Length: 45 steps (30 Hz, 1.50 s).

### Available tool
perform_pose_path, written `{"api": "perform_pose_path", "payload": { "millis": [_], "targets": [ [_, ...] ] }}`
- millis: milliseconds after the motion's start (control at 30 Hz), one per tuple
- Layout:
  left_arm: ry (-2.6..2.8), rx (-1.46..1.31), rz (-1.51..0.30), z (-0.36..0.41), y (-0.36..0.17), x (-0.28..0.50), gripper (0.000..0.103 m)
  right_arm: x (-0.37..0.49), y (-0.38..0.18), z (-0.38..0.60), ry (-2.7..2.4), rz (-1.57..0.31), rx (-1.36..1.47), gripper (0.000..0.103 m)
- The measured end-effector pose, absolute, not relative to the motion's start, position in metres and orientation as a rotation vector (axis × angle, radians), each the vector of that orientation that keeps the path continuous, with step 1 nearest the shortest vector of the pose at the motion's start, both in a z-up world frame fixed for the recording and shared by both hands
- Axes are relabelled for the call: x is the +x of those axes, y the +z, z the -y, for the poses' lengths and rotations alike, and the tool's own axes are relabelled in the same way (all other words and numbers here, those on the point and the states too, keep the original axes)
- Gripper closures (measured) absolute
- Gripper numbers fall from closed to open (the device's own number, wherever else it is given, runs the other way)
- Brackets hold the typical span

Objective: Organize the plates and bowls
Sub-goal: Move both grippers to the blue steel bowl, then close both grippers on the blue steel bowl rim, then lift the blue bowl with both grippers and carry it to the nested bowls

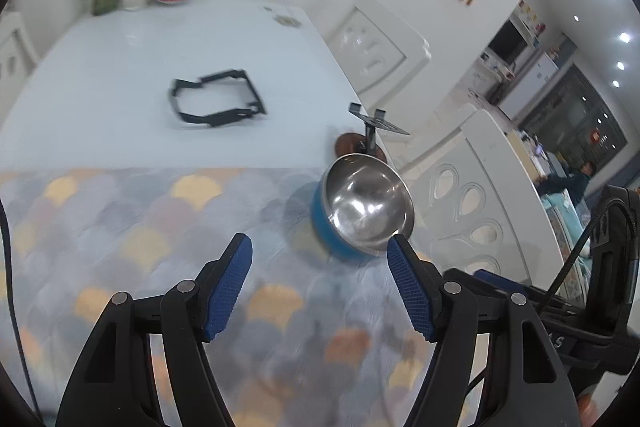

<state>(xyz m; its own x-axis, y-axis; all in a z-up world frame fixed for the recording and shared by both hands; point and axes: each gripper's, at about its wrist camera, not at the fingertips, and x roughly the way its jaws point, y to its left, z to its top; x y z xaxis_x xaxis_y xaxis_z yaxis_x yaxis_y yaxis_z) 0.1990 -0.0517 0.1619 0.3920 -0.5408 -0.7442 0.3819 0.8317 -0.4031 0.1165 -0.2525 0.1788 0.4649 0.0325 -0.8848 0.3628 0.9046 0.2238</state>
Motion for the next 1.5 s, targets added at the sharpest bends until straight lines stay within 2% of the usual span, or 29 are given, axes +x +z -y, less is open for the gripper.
{"api": "perform_pose_path", "payload": {
  "millis": [67, 233, 433, 500, 667, 700, 833, 1167, 1500],
  "targets": [
    [-0.613, -0.173, -1.038, 0.066, 0.148, 0.214, 0.037, 0.132, 0.165, 0.263, -0.219, -1.088, 0.435, 0.037],
    [-0.649, -0.174, -1.119, 0.093, 0.113, 0.244, 0.049, 0.155, 0.138, 0.28, -0.228, -1.11, 0.466, 0.037],
    [-0.659, -0.183, -1.159, 0.104, 0.088, 0.261, 0.055, 0.172, 0.122, 0.29, -0.236, -1.118, 0.455, 0.037],
    [-0.665, -0.183, -1.167, 0.107, 0.083, 0.264, 0.059, 0.177, 0.116, 0.292, -0.234, -1.126, 0.456, 0.039],
    [-0.698, -0.2, -1.196, 0.112, 0.071, 0.269, 0.08, 0.186, 0.1, 0.293, -0.232, -1.155, 0.456, 0.055],
    [-0.697, -0.198, -1.199, 0.113, 0.07, 0.269, 0.081, 0.186, 0.097, 0.293, -0.235, -1.162, 0.457, 0.057],
    [-0.709, -0.197, -1.184, 0.112, 0.073, 0.268, 0.083, 0.188, 0.088, 0.294, -0.218, -1.184, 0.49, 0.075],
    [-0.711, -0.19, -1.157, 0.1, 0.092, 0.252, 0.083, 0.175, 0.103, 0.279, -0.214, -1.191, 0.456, 0.076],
    [-0.679, -0.218, -1.064, 0.058, 0.149, 0.199, 0.083, 0.129, 0.16, 0.237, -0.146, -1.147, 0.427, 0.076]
  ]
}}
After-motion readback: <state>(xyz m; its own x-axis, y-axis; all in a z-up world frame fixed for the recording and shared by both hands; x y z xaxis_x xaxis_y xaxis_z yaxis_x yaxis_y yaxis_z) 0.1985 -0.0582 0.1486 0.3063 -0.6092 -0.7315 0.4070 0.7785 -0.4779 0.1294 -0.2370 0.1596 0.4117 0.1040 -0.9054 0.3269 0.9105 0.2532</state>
